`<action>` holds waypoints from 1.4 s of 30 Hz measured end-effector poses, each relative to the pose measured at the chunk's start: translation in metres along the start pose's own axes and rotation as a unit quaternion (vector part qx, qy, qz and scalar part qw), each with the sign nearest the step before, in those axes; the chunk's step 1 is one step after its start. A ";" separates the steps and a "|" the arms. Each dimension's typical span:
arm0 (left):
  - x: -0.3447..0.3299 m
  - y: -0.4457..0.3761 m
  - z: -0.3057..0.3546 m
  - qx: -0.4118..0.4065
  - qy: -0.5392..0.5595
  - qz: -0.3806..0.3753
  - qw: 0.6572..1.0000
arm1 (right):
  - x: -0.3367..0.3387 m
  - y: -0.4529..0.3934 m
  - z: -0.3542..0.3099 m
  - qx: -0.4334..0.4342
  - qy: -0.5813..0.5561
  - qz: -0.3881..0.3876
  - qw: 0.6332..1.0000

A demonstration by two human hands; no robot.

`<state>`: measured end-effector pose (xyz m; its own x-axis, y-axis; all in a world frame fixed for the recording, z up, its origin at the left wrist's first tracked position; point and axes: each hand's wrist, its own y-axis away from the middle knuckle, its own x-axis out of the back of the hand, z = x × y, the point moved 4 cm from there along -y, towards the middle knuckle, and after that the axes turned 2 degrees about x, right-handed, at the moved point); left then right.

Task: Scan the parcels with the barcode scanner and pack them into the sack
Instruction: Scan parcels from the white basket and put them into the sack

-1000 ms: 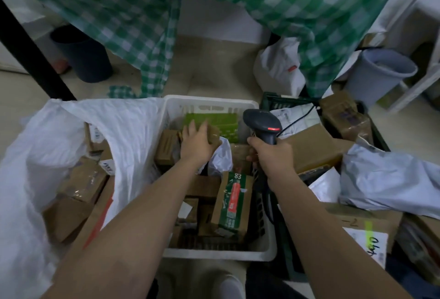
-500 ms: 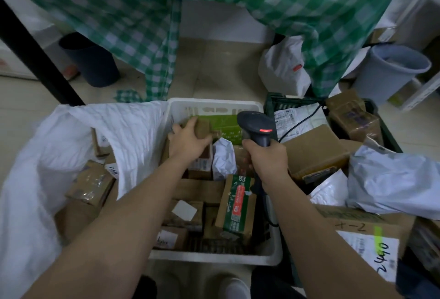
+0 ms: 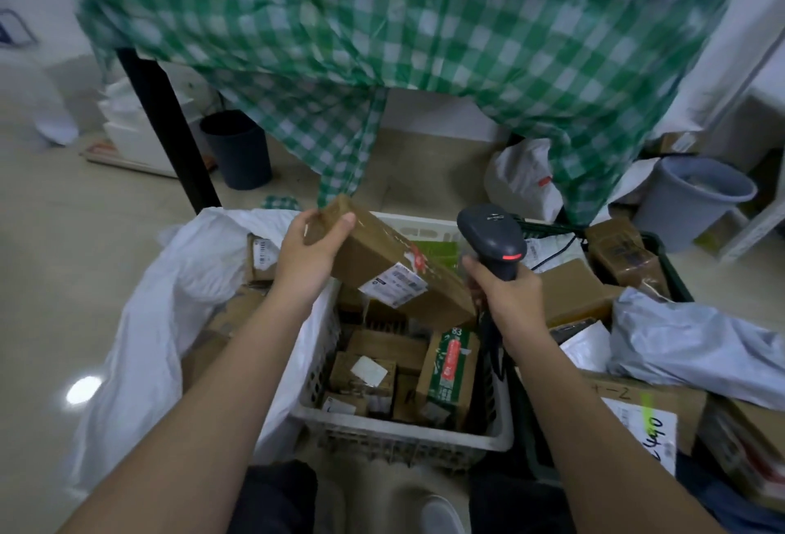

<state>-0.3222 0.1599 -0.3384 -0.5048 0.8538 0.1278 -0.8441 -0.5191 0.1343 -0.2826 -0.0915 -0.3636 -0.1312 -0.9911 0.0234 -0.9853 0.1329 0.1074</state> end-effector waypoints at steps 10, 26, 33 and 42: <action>-0.014 -0.008 -0.012 0.055 -0.066 -0.059 0.995 | -0.026 -0.006 0.013 -0.010 0.071 -0.179 0.981; -0.035 -0.017 -0.007 -0.020 -0.205 -0.150 0.967 | -0.028 -0.012 0.018 -0.027 0.072 -0.272 0.959; -0.010 -0.018 -0.019 -0.005 -0.163 -0.195 0.967 | -0.020 -0.010 0.013 -0.015 0.079 -0.244 0.967; 0.029 -0.033 -0.028 0.016 0.021 0.006 1.000 | 0.011 -0.025 0.010 0.056 0.076 -0.041 0.995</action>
<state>-0.3142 0.2030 -0.3671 -0.5228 0.8479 0.0885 -0.8320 -0.5301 0.1638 -0.2601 -0.1061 -0.3757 -0.0398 -0.9845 0.1709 -0.9992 0.0410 0.0038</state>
